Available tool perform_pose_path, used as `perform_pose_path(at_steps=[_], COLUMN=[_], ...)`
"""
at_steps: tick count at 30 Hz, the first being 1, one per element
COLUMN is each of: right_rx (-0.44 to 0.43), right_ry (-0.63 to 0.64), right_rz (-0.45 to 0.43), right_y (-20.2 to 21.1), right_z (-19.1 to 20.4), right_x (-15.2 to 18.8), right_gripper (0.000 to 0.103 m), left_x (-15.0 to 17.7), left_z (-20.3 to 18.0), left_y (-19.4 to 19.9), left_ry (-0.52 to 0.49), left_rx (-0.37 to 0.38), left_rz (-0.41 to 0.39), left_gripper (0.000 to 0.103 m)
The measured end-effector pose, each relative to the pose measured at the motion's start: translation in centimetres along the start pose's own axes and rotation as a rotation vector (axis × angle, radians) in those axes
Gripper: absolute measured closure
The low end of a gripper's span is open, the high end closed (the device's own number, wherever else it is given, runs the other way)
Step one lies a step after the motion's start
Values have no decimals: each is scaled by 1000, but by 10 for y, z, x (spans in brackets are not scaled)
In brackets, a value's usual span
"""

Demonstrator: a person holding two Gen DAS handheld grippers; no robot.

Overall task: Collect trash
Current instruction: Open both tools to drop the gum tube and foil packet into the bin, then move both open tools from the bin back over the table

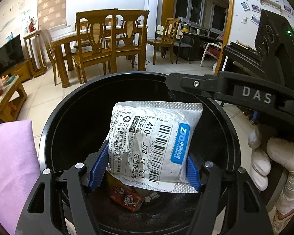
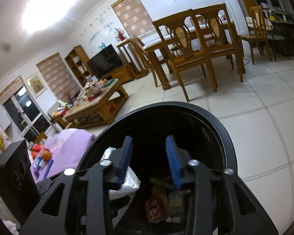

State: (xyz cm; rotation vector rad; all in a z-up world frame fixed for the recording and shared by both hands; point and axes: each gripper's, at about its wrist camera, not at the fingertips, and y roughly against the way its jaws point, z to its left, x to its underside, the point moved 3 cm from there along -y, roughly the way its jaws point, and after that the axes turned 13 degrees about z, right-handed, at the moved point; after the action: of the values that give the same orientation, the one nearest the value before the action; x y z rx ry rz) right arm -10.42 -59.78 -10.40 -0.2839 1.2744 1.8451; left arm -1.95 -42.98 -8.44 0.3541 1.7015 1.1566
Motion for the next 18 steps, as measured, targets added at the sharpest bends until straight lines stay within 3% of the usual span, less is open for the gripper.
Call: perform_pose_path(at_steps=[2,9,12,13,14,18], right_rx=[1,15,19,17,14,5], right_ry=[-4,-35,-49,-56,-64,-91], right_rz=[-4,-43,-57,-59,-61,-59], right_y=[3,14,18,19,20,21], right_z=[1,1,1,2,2,3], right_x=[0,2,3,4,4,4], right_gripper=[56,25,15,14,10,7], left_x=[-1,-2,-2,-1,0,0], left_z=[-1,-2,-2,-2,-2,2], left_y=[1,5,8,10,13,26], left_ry=[0,-15,-18,-19,-21,-33], left_rx=[-12,-31,-41,-49,-65,-118], left_rz=[-8,-17,-21,-26,-39,-71], left_gripper=[22,21,16,7,5,5])
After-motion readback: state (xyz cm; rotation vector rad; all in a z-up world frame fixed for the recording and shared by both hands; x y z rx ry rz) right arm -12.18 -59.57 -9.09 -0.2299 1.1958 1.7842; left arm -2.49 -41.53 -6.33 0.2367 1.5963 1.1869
